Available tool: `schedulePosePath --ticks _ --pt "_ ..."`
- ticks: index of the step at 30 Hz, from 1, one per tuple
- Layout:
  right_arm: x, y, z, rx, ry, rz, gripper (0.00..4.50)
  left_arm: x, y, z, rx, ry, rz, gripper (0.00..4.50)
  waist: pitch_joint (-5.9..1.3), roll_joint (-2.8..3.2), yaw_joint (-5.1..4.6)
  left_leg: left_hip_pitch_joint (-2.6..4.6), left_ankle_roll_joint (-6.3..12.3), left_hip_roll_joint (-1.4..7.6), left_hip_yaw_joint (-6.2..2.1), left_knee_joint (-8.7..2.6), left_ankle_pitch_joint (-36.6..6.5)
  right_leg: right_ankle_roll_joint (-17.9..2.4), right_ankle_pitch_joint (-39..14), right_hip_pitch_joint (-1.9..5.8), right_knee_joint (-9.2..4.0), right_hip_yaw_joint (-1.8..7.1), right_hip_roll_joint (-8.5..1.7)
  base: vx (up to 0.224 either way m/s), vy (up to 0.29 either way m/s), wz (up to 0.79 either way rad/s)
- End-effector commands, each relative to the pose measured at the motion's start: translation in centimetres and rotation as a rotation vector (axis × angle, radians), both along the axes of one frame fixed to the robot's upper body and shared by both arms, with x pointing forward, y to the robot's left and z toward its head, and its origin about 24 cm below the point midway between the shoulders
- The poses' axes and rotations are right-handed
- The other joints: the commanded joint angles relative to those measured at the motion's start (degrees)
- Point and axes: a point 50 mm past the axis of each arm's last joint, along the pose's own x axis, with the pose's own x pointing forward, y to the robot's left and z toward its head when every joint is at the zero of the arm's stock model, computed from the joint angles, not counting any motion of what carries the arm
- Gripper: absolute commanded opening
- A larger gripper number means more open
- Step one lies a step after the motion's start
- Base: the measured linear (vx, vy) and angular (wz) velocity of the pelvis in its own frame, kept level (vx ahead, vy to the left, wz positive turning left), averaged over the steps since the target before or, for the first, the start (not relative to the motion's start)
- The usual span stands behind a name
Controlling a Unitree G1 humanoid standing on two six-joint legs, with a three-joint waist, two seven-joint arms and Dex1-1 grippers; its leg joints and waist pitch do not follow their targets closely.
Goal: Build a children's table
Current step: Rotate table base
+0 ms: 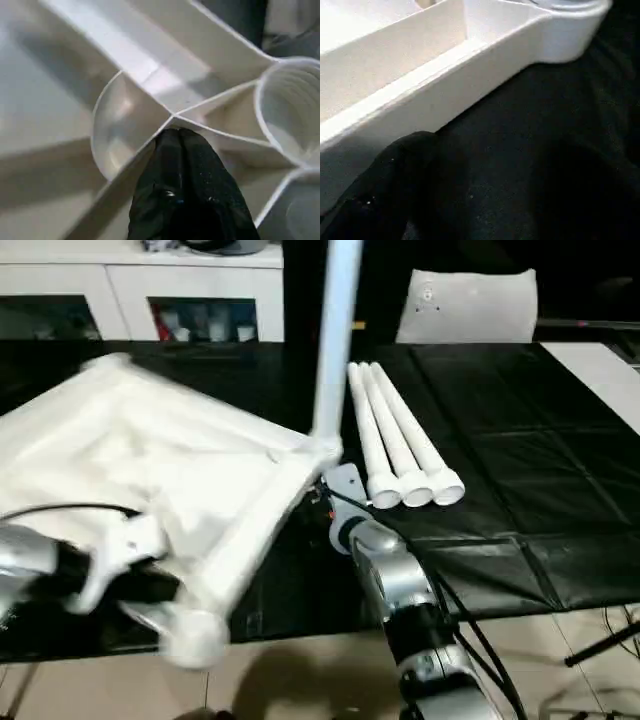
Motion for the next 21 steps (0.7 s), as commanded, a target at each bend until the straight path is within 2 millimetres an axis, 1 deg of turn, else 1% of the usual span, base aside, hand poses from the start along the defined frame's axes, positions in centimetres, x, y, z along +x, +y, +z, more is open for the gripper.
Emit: schedulePosePath --ticks 1,2,3,4,5,6,7,8,9,10,11,12,13,14,15,16,17,19,20,21 --pt "0.2 1.7 0.8 0.036 -0.031 0.057 4.5 0.8 -1.0 0.6 -0.021 -0.071 -0.022 0.01 -3.4 0.94 0.37 1.82 -3.03 2.38 -1.25 -3.85 -12.0 -12.3 -5.7 1.48 -3.88 2.1 -3.75 0.0 0.0 0.0" --pt "0.2 1.7 0.8 0.036 -0.032 0.057 4.5 1.7 -1.4 0.4 -0.029 -0.121 0.006 0.01 -3.41 0.79 0.26 1.68 -3.24 2.44 -1.39 -3.96 -12.6 -12.0 -6.5 1.6 -3.84 2.09 -3.73 0.0 0.0 0.0" --pt "0.3 1.7 0.8 0.035 -0.032 0.058 4.5 2.3 -1.5 0.3 -0.031 -0.151 0.032 0.01 -3.37 0.78 0.22 1.85 -3.3 2.42 -1.33 -3.89 -13.3 -11.8 -7.4 1.36 -4.0 2.12 -3.65 0.0 0.0 0.0" --pt "0.3 1.7 0.8 0.035 -0.033 0.057 4.5 2.5 -1.6 0.3 -0.031 -0.162 0.041 0.01 -3.37 0.79 0.21 1.91 -3.35 2.41 -1.32 -3.85 -13.6 -11.7 -7.8 1.32 -4.05 2.14 -3.64 0.0 0.0 0.0" --pt "0.3 1.7 0.7 0.035 -0.033 0.057 4.5 2.7 -1.6 0.2 -0.032 -0.174 0.052 0.01 -3.36 0.79 0.16 1.75 -3.6 2.47 -1.5 -3.94 -14.4 -11.7 -8.7 1.41 -4.0 2.12 -3.73 0.0 0.0 0.0" --pt "0.3 1.6 0.7 0.031 -0.036 0.056 4.5 4.0 -1.7 0.2 -0.019 -0.244 0.111 0.01 -3.37 0.98 0.19 1.8 -3.61 2.41 -1.51 -3.94 -14.7 -11.4 -9.1 1.34 -4.11 2.1 -3.61 0.0 0.0 0.0" --pt "0.3 1.6 0.7 0.028 -0.038 0.056 4.5 4.9 -1.8 0.2 -0.01 -0.292 0.15 0.01 -3.5 0.82 0.18 1.94 -3.68 2.41 -1.45 -3.79 -14.6 -11.4 -8.6 1.35 -4.04 2.16 -3.64 0.0 0.0 0.0" --pt "0.3 1.6 0.7 0.028 -0.038 0.056 4.5 4.9 -1.8 0.2 -0.01 -0.292 0.15 0.01 -3.53 0.88 0.27 1.9 -3.58 2.42 -1.48 -3.81 -14.4 -11.4 -8.3 1.38 -4.06 2.14 -3.67 0.0 0.0 0.0" --pt "0.5 1.1 1.1 0.019 -0.061 0.036 4.5 7.1 -1.7 0.5 0.023 -0.423 0.26 0.01 -3.5 1.23 0.27 1.73 -3.54 2.39 -1.57 -3.87 -14.4 -11.2 -7.9 1.42 -4.06 2.08 -3.55 0.0 0.0 0.0" --pt "0.5 1.1 1.1 0.019 -0.061 0.036 4.5 7.1 -1.7 0.5 0.023 -0.423 0.26 0.01 -3.45 1.0 0.25 1.98 -3.63 2.32 -1.46 -3.81 -15.1 -11.0 -8.3 1.25 -4.25 2.09 -3.43 0.0 0.0 0.0" --pt "0.6 0.9 1.3 0.017 -0.071 0.028 4.5 7.6 -1.6 0.6 0.033 -0.457 0.289 0.01 -3.63 0.9 0.43 1.83 -3.63 2.48 -1.66 -3.75 -14.7 -11.1 -7.5 1.59 -4.04 2.09 -3.73 0.0 0.0 0.0" --pt "0.8 0.8 1.5 0.017 -0.083 0.019 4.5 8.0 -1.6 0.6 0.04 -0.481 0.307 0.01 -3.75 1.2 0.55 1.77 -3.49 2.49 -1.74 -3.75 -13.9 -11.2 -6.9 1.56 -3.92 2.0 -3.83 0.0 0.0 0.0" --pt "1.1 0.5 2.2 0.03 -0.099 -0.009 4.5 8.3 -1.4 0.7 0.047 -0.501 0.334 0.01 -3.77 0.99 0.41 1.66 -3.34 2.39 -1.71 -3.65 -13.3 -11.3 -6.2 1.69 -3.8 1.95 -3.68 0.0 0.0 0.0" --pt "1.4 0.2 2.7 0.042 -0.112 -0.035 4.5 8.5 -1.3 0.7 0.052 -0.518 0.356 0.01 -3.79 0.98 0.4 1.62 -3.22 2.39 -1.65 -3.6 -12.9 -11.5 -5.4 1.71 -3.79 1.99 -3.67 0.0 0.0 0.0" --pt "1.4 0.2 2.7 0.042 -0.112 -0.035 4.5 8.5 -1.3 0.7 0.052 -0.518 0.356 0.01 -3.9 1.07 0.37 1.63 -2.9 2.36 -1.62 -3.51 -11.8 -11.7 -3.7 1.74 -3.64 1.95 -3.61 0.0 0.0 0.0" --pt "1.7 -0.1 3.3 0.054 -0.125 -0.061 4.5 8.6 -1.3 0.7 0.041 -0.521 0.375 0.01 -3.92 1.1 0.38 1.6 -2.78 2.37 -1.64 -3.49 -11.3 -11.8 -3.0 1.76 -3.56 1.93 -3.62 0.0 0.0 0.0" --pt "2.0 -0.3 3.8 0.059 -0.135 -0.084 4.5 8.7 -1.3 0.8 0.022 -0.525 0.395 0.01 -4.06 1.07 0.42 1.65 -2.26 2.36 -1.53 -3.35 -10.2 -12.4 -1.1 1.77 -3.39 1.86 -3.58 0.0 0.0 0.0" --pt "2.0 -0.3 3.8 0.059 -0.135 -0.084 4.5 8.7 -1.3 0.8 0.022 -0.525 0.395 0.01 -4.12 1.13 0.47 1.68 -2.01 2.38 -1.48 -3.25 -9.6 -12.9 -0.1 1.81 -3.31 1.84 -3.61 0.0 0.0 0.0" --pt "2.6 -0.7 4.6 0.045 -0.148 -0.123 4.5 8.8 -1.4 1.2 -0.034 -0.539 0.417 0.01 -4.11 1.22 0.59 1.57 -1.7 2.39 -1.48 -3.23 -8.8 -13.0 0.9 1.83 -3.22 1.81 -3.58 0.0 0.0 0.0" --pt "3.3 -1.0 5.3 0.028 -0.154 -0.156 4.5 8.8 -1.4 1.6 -0.093 -0.545 0.438 0.01 -4.16 1.26 0.59 1.6 -1.76 2.35 -1.46 -3.21 -8.5 -13.4 1.4 1.87 -3.2 1.73 -3.54 0.0 0.0 0.0"
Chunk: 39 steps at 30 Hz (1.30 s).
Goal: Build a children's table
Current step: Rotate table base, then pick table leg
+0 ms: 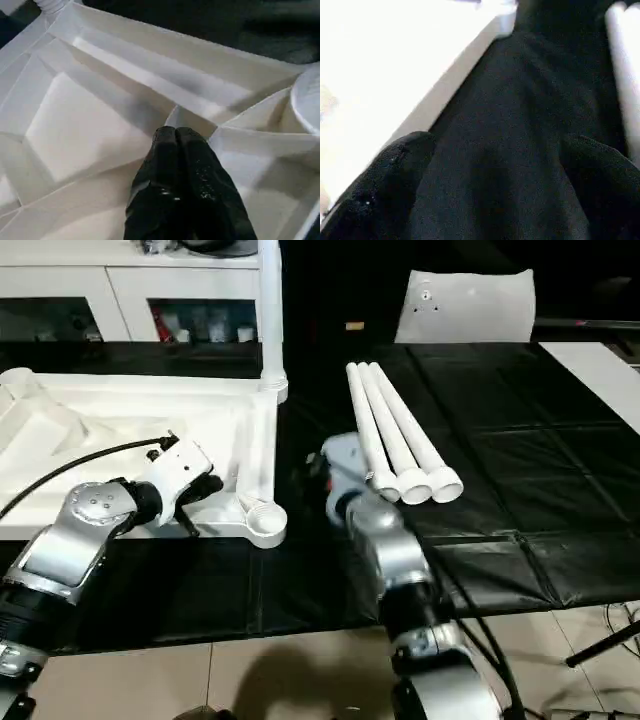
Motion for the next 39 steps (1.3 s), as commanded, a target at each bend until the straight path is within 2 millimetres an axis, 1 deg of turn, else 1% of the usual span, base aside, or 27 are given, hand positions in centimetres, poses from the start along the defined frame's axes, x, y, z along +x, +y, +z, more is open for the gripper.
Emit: schedulePosePath --ticks 1,2,4,5,7,8,9,10,11,12,13,14,15,16,17,18,19,20,21,22,23,25,27,29,31,35,39 --pt "1.8 -1.1 2.2 -0.024 -0.013 -0.096 4.5 -0.1 0.0 1.3 -0.128 -0.063 0.011 0.22 -4.28 1.09 0.33 1.83 -1.96 2.35 -1.36 -3.49 -8.5 -13.8 1.5 1.98 -3.33 1.72 -3.55 0.0 0.0 0.0" --pt "1.8 -1.1 2.2 -0.024 -0.013 -0.096 4.5 -0.1 0.0 1.3 -0.128 -0.063 0.011 0.22 -4.33 1.02 0.41 1.78 -2.08 2.3 -1.23 -3.35 -8.3 -14.1 2.2 1.98 -3.28 1.69 -3.41 0.0 0.0 0.0" --pt "3.2 -1.7 3.3 -0.053 0.029 -0.131 4.5 -1.0 0.3 2.0 -0.183 -0.077 -0.007 0.33 -4.28 0.89 0.33 1.65 -2.02 2.25 -1.2 -3.36 -8.5 -14.0 2.0 1.97 -3.18 1.61 -3.29 0.0 0.0 0.0" --pt "3.4 -1.8 3.5 -0.054 0.03 -0.136 4.5 -1.1 0.3 2.1 -0.184 -0.078 -0.015 0.33 -4.33 1.04 0.48 1.84 -2.15 2.4 -1.18 -3.14 -8.9 -14.1 1.6 1.79 -3.09 1.66 -3.53 0.0 0.0 0.0" --pt "3.7 -2.0 3.8 -0.056 0.028 -0.143 4.5 -1.4 0.3 2.2 -0.185 -0.082 -0.029 0.66 -4.24 1.1 0.64 1.68 -1.87 2.36 -1.06 -3.11 -8.3 -13.3 1.9 1.75 -3.09 1.73 -3.46 0.0 0.0 0.0" --pt "4.1 -2.4 4.1 -0.055 0.031 -0.167 4.5 -2.0 0.3 2.5 -0.195 -0.075 -0.05 0.71 -3.67 0.76 0.92 1.6 -1.52 2.36 -0.93 -3.27 -8.0 -12.6 2.1 1.45 -3.3 1.8 -3.35 0.0 0.0 0.0" --pt "4.6 -2.8 4.4 -0.053 0.039 -0.195 4.5 -2.7 0.3 2.8 -0.201 -0.064 -0.072 0.72 -3.98 0.9 1.0 1.58 -1.59 2.37 -1.06 -3.12 -7.5 -12.9 2.5 1.72 -2.94 1.76 -3.45 0.0 0.0 0.0" --pt "4.6 -2.8 4.5 -0.053 0.04 -0.199 4.5 -2.9 0.3 2.8 -0.203 -0.062 -0.076 0.77 -3.63 0.68 0.96 1.48 -1.62 2.42 -1.04 -3.25 -7.6 -13.2 2.1 1.47 -2.99 1.74 -3.37 0.0 0.0 0.0" --pt "5.3 -3.5 4.9 -0.057 0.058 -0.241 4.5 -4.2 0.1 3.3 -0.227 -0.04 -0.117 0.89 -3.2 0.48 1.11 1.53 -1.78 2.47 -0.92 -3.38 -8.0 -13.0 1.6 1.29 -3.11 1.76 -3.42 0.0 0.0 0.0" --pt "5.4 -3.6 5.1 -0.052 0.064 -0.251 4.5 -4.6 0.0 3.5 -0.233 -0.035 -0.122 1.13 -3.18 0.71 1.12 1.56 -2.03 2.51 -0.99 -3.45 -9.2 -12.9 -0.1 1.31 -3.16 1.65 -3.35 0.0 0.0 0.0" --pt "5.4 -3.6 5.1 -0.05 0.065 -0.253 4.5 -4.7 0.0 3.5 -0.235 -0.034 -0.124 1.13 -2.63 0.45 1.03 1.67 -2.1 2.47 -0.74 -3.46 -10.2 -12.6 -0.9 0.76 -3.38 1.76 -3.12 0.0 0.0 0.0" --pt "5.5 -3.7 5.2 -0.05 0.075 -0.26 4.5 -5.0 0.0 3.7 -0.241 -0.032 -0.125 1.18 -2.49 0.6 1.16 1.8 -2.43 2.46 -0.77 -3.55 -11.5 -12.0 -2.5 0.68 -3.29 1.79 -3.06 0.0 0.0 0.0" --pt "5.6 -3.7 5.2 -0.05 0.077 -0.261 4.5 -5.1 0.0 3.8 -0.243 -0.032 -0.125 1.22 -1.95 0.18 1.1 1.58 -2.4 2.43 -0.87 -3.86 -12.0 -11.6 -3.4 0.55 -3.51 1.75 -2.97 0.0 0.0 0.0" --pt "5.7 -3.8 5.2 -0.052 0.088 -0.269 4.5 -5.5 -0.1 4.1 -0.253 -0.03 -0.124 1.32 -2.02 0.3 1.14 1.69 -2.76 2.45 -0.83 -3.78 -12.5 -11.5 -4.1 0.55 -3.37 1.78 -3.06 0.0 0.0 0.0" --pt "5.9 -4.1 5.3 -0.065 0.103 -0.285 4.5 -6.3 -0.3 4.7 -0.269 -0.024 -0.128 1.47 -1.57 -0.33 1.02 1.59 -2.97 2.55 -0.87 -3.94 -12.9 -11.5 -4.9 0.46 -3.55 1.81 -3.21 0.0 0.0 0.0" --pt "6.0 -4.2 5.4 -0.072 0.106 -0.29 4.5 -6.6 -0.4 4.9 -0.273 -0.021 -0.132 1.58 -1.56 0.02 1.1 1.51 -3.25 2.5 -1.03 -3.95 -12.6 -11.6 -4.8 0.61 -3.4 1.77 -3.26 0.0 0.0 0.0" --pt "6.0 -4.3 5.4 -0.075 0.109 -0.292 4.5 -6.8 -0.4 5.0 -0.274 -0.018 -0.135 1.61 -1.25 -0.33 1.0 1.46 -3.12 2.52 -0.89 -3.95 -12.5 -11.5 -4.5 0.38 -3.49 1.81 -3.15 0.0 0.0 0.0" --pt "6.0 -4.3 5.3 -0.077 0.114 -0.297 4.5 -6.9 -0.4 5.1 -0.268 -0.018 -0.137 1.69 -1.14 -0.26 1.06 1.48 -2.95 2.44 -0.82 -3.86 -11.7 -11.4 -3.3 0.41 -3.25 1.85 -3.03 0.0 0.0 0.0" --pt "6.1 -4.4 5.3 -0.079 0.119 -0.3 4.5 -7.1 -0.4 5.3 -0.264 -0.011 -0.136 1.69 -0.95 -0.62 0.98 1.39 -2.87 2.46 -0.8 -3.9 -11.4 -11.5 -3.1 0.41 -3.2 1.84 -3.07 0.0 0.0 0.0" --pt "6.1 -4.4 5.3 -0.079 0.119 -0.3 4.5 -7.2 -0.4 5.3 -0.264 -0.011 -0.136 1.69 -0.96 -0.51 1.03 1.37 -2.74 2.4 -0.82 -3.82 -11.1 -11.6 -2.8 0.44 -3.13 1.83 -3.08 0.0 0.0 0.0" --pt "6.1 -4.6 5.2 -0.091 0.128 -0.314 4.5 -7.5 -0.3 5.4 -0.25 0.0 -0.14 1.99 -0.82 -0.55 1.05 1.28 -2.41 2.4 -0.75 -3.74 -9.8 -11.8 -1.6 0.49 -3.03 1.89 -3.16 0.0 0.0 0.0" --pt "6.1 -4.7 5.1 -0.101 0.134 -0.322 4.5 -7.6 -0.2 5.5 -0.245 0.008 -0.139 2.09 -0.74 -0.66 1.09 1.12 -1.6 2.34 -0.68 -3.59 -7.4 -12.2 1.3 0.59 -2.77 1.86 -3.04 0.0 0.0 0.0" --pt "6.0 -5.0 4.8 -0.097 0.154 -0.335 4.5 -7.7 0.0 5.6 -0.212 -0.005 -0.119 2.28 -0.95 -0.64 1.27 0.88 0.04 2.24 -0.62 -3.23 -2.9 -12.6 7.6 0.8 -2.18 1.8 -2.89 0.0 0.0 0.0" --pt "5.9 -5.1 4.5 -0.094 0.168 -0.339 4.5 -7.8 0.1 5.7 -0.203 -0.005 -0.112 2.5 -0.82 -0.66 1.25 0.65 1.2 2.19 -0.59 -3.13 -1.4 -13.1 10.1 0.83 -1.99 1.7 -2.84 0.0 0.0 0.0" --pt "5.9 -5.3 4.3 -0.094 0.174 -0.349 4.5 -7.8 0.1 5.7 -0.197 -0.004 -0.108 2.55 -0.62 -0.69 1.28 0.73 1.36 2.27 -0.52 -3.23 -3.0 -13.2 8.0 0.76 -2.24 1.71 -2.96 0.0 0.0 0.0" --pt "5.8 -5.3 4.0 -0.074 0.205 -0.355 4.5 -7.9 0.2 5.8 -0.189 0.005 -0.102 2.95 -0.51 -0.64 1.25 0.98 -0.25 2.46 -0.53 -3.45 -5.9 -13.1 3.0 0.64 -2.54 1.74 -3.11 0.0 0.0 0.0" --pt "5.5 -5.4 3.6 -0.069 0.271 -0.373 4.5 -7.9 0.2 5.8 -0.18 0.006 -0.101 3.27 -0.57 -0.56 1.24 0.92 -1.01 2.35 -0.56 -3.49 -6.4 -12.8 2.2 0.68 -2.59 1.76 -3.04 0.0 0.0 0.0"
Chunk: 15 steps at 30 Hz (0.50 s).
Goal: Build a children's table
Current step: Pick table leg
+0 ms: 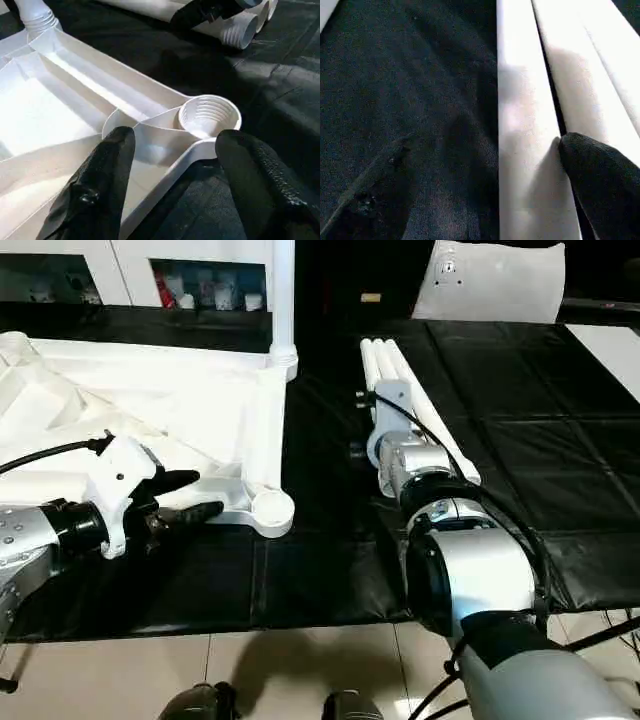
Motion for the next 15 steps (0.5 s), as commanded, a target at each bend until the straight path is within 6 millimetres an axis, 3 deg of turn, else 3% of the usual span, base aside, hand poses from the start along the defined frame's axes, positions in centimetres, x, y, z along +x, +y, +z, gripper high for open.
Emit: schedulePosePath --ticks 1,9,15 --pt "-0.09 -0.37 0.11 0.026 0.052 -0.026 4.5 -0.05 -0.08 0.26 0.018 -0.008 -0.003 3.34 -3.66 0.83 0.03 2.54 -1.25 2.2 -0.77 -3.65 -6.5 -12.8 2.4 2.35 -2.89 1.73 -3.05 0.0 0.0 0.0" --pt "-0.57 -0.39 -0.48 0.087 0.142 -0.019 4.5 -0.18 -0.27 0.25 0.026 0.004 -0.026 4.05 -3.87 0.93 0.16 2.53 -1.06 2.21 -0.76 -3.51 -5.5 -13.2 4.6 2.41 -2.69 1.67 -3.09 0.0 0.0 0.0" --pt "-0.81 -0.5 -0.8 0.123 0.175 -0.018 3.8 -0.2 -0.41 0.25 0.025 0.011 -0.042 4.45 -3.89 0.83 0.22 2.5 -1.32 2.21 -0.76 -3.5 -5.7 -13.2 3.7 2.45 -2.7 1.68 -3.17 0.0 0.0 0.0"
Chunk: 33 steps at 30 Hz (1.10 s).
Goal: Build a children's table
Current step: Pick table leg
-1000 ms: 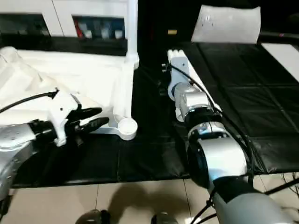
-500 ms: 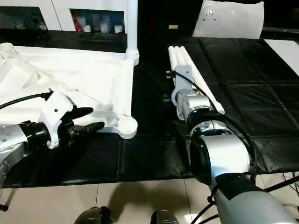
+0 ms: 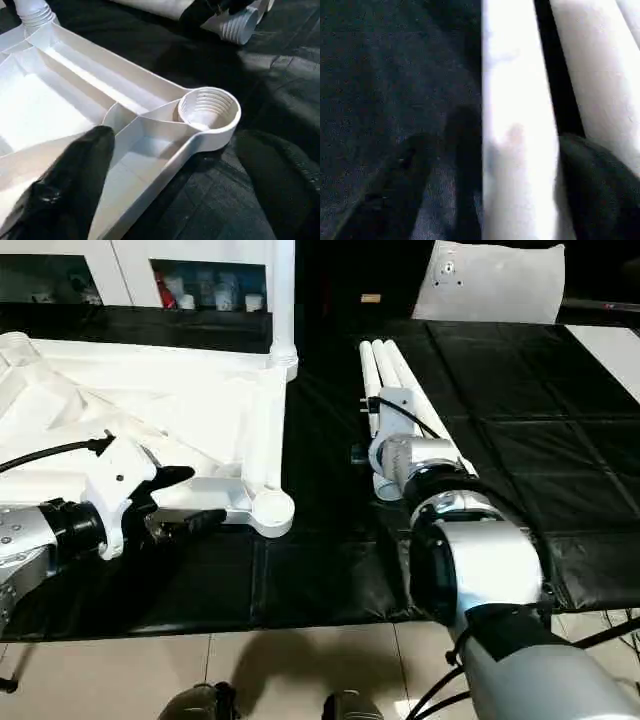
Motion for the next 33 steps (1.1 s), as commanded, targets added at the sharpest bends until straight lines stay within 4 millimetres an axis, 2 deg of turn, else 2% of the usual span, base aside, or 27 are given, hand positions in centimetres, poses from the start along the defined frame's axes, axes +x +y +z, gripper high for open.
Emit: schedulePosePath --ticks 1,14,17,19,20,26,27,28,29,30,31,32,33 --pt "-0.3 -0.1 -0.6 0.033 0.046 -0.007 3.71 -0.1 -0.5 0.4 0.001 -0.007 -0.032 4.49 -3.91 0.84 0.14 2.47 -1.28 2.19 -0.74 -3.51 -5.7 -13.2 3.7 2.42 -2.73 1.7 -3.18 0.0 0.0 0.0" --pt "-0.5 -0.5 -0.9 0.074 0.062 -0.021 2.63 0.2 -0.7 0.1 -0.004 -0.008 -0.036 4.5 -4.23 0.66 0.16 2.44 -0.96 2.15 -0.68 -3.28 -4.8 -13.4 4.1 2.55 -2.62 1.68 -3.15 0.0 0.0 0.0" --pt "-0.5 -0.6 -0.9 0.089 0.056 -0.031 2.38 0.3 -0.7 0.1 -0.003 -0.01 -0.035 4.5 -4.24 0.68 0.15 2.39 -1.25 2.16 -0.68 -3.28 -5.9 -13.3 2.4 2.5 -2.7 1.69 -3.21 0.0 0.0 0.0" --pt "-0.4 -0.6 -0.8 0.101 0.046 -0.035 2.12 0.4 -0.8 0.0 -0.003 -0.015 -0.032 4.5 -4.41 0.94 0.22 2.46 -1.66 2.16 -0.7 -3.22 -6.6 -13.2 1.6 2.44 -2.71 1.71 -3.22 0.0 0.0 0.0" --pt "-0.4 -0.6 -0.7 0.106 0.042 -0.036 2.06 0.4 -0.8 0.0 -0.003 -0.017 -0.032 4.5 -4.39 0.88 0.19 2.45 -1.75 2.14 -0.68 -3.23 -6.8 -13.2 1.4 2.41 -2.74 1.7 -3.18 0.0 0.0 0.0" --pt "-0.3 -0.7 -0.6 0.143 0.025 -0.046 1.9 0.9 -0.8 0.0 -0.01 -0.033 -0.022 4.5 -4.67 1.21 0.29 2.53 -2.67 2.16 -0.75 -3.09 -8.5 -13.4 0.9 2.35 -2.66 1.65 -3.13 0.0 0.0 0.0" --pt "-0.3 -0.8 -0.6 0.15 0.02 -0.047 1.9 1.1 -0.9 0.0 -0.017 -0.039 -0.015 4.5 -4.9 1.66 0.36 2.51 -2.81 2.13 -0.87 -3.02 -8.3 -13.5 1.1 2.5 -2.49 1.61 -3.19 0.0 0.0 0.0" --pt "-0.3 -0.8 -0.6 0.158 0.008 -0.048 1.88 1.2 -0.9 0.0 -0.019 -0.046 -0.009 4.5 -4.83 1.49 0.3 2.52 -2.81 2.13 -0.76 -3.05 -8.4 -13.5 1.2 2.39 -2.64 1.61 -3.1 0.0 0.0 0.0" --pt "-0.2 -0.9 -0.6 0.17 -0.009 -0.052 1.88 1.5 -1.0 0.0 -0.021 -0.06 0.002 4.5 -5.05 1.75 0.37 2.54 -2.9 2.11 -0.8 -2.95 -8.4 -13.6 1.7 2.5 -2.57 1.59 -3.14 0.0 0.0 0.0" --pt "-0.1 -0.9 -0.5 0.172 -0.024 -0.051 1.88 1.6 -1.0 -0.1 -0.024 -0.064 0.007 4.5 -5.03 1.65 0.39 2.48 -2.85 2.13 -0.81 -2.95 -8.4 -13.6 1.9 2.53 -2.58 1.62 -3.17 0.0 0.0 0.0" --pt "0.3 -0.8 0.1 0.202 -0.124 -0.031 1.88 2.0 -1.2 -0.1 -0.043 -0.072 0.02 4.5 -5.3 2.05 0.51 2.54 -2.86 2.13 -0.78 -2.83 -8.4 -13.9 3.1 2.52 -2.51 1.54 -3.21 0.0 0.0 0.0" --pt "0.4 -0.7 0.3 0.202 -0.144 -0.014 1.87 2.1 -1.2 -0.1 -0.046 -0.073 0.021 4.5 -5.37 2.02 0.6 2.53 -2.83 2.17 -0.83 -2.78 -8.4 -14.2 3.5 2.6 -2.41 1.54 -3.27 0.0 0.0 0.0" --pt "0.4 -0.7 0.2 0.196 -0.136 -0.009 1.87 2.2 -1.3 -0.1 -0.05 -0.076 0.022 4.5 -5.64 2.26 0.67 2.42 -2.55 2.13 -0.99 -2.65 -7.5 -14.7 4.9 2.92 -2.14 1.45 -3.29 0.0 0.0 0.0"
